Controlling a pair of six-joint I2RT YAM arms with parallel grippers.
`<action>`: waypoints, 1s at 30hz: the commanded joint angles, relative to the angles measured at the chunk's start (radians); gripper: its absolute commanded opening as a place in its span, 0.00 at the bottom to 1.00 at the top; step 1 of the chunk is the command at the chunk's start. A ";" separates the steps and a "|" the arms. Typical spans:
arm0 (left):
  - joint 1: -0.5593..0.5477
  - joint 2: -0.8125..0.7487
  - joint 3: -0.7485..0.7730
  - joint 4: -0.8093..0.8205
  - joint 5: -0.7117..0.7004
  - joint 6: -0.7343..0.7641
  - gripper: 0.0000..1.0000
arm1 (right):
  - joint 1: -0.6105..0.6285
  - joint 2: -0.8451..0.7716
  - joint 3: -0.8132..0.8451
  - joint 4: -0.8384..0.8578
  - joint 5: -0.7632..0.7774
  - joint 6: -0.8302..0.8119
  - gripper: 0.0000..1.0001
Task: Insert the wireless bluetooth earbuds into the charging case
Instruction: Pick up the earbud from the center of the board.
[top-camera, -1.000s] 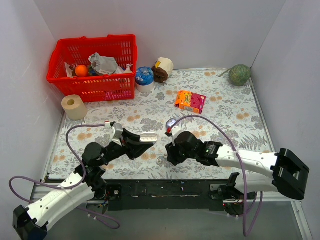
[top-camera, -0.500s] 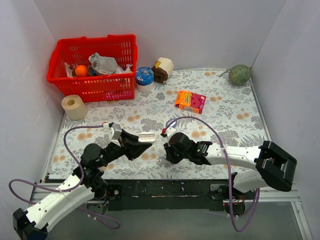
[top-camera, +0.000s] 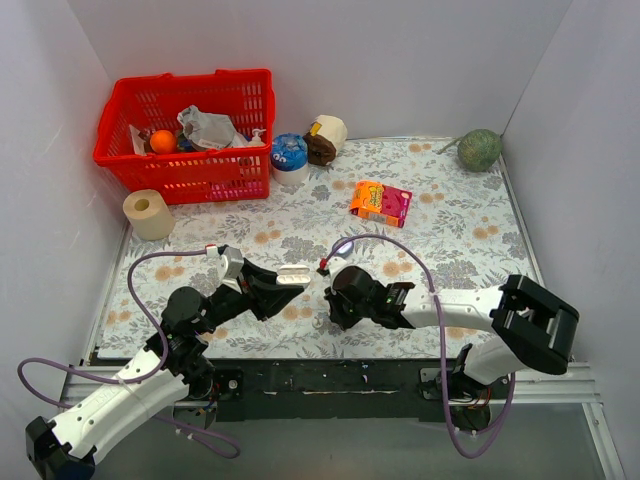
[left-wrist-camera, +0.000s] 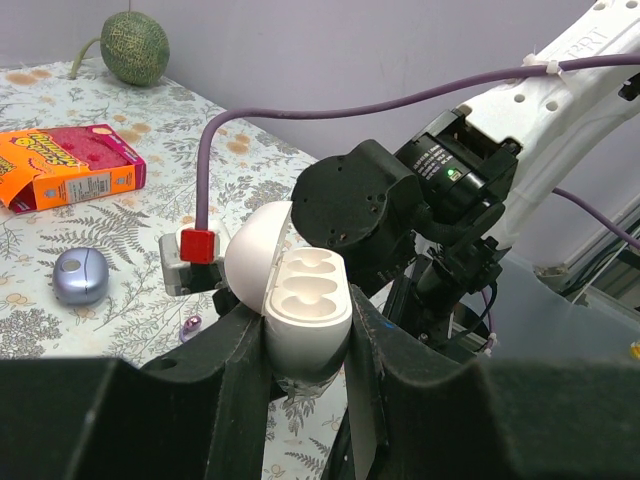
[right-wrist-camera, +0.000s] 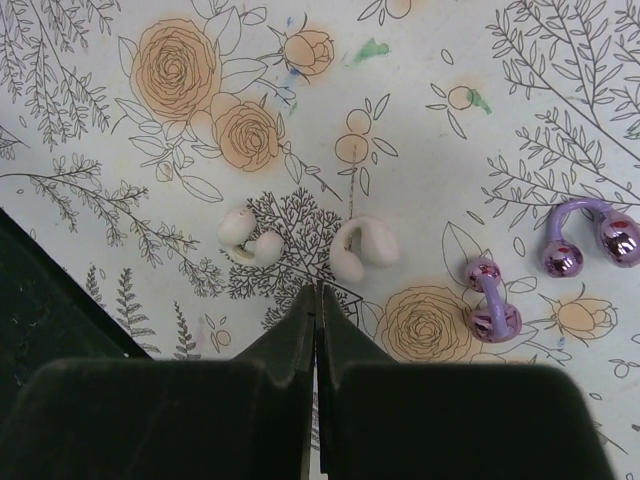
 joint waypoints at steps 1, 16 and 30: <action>0.001 0.003 0.022 -0.011 -0.004 0.003 0.00 | 0.002 0.038 0.023 0.050 0.004 0.011 0.01; 0.000 0.006 0.020 -0.014 -0.006 -0.002 0.00 | -0.031 0.009 -0.021 0.013 0.113 0.011 0.01; 0.000 0.015 0.022 -0.008 0.001 -0.011 0.00 | 0.021 -0.103 0.051 -0.038 0.096 -0.101 0.32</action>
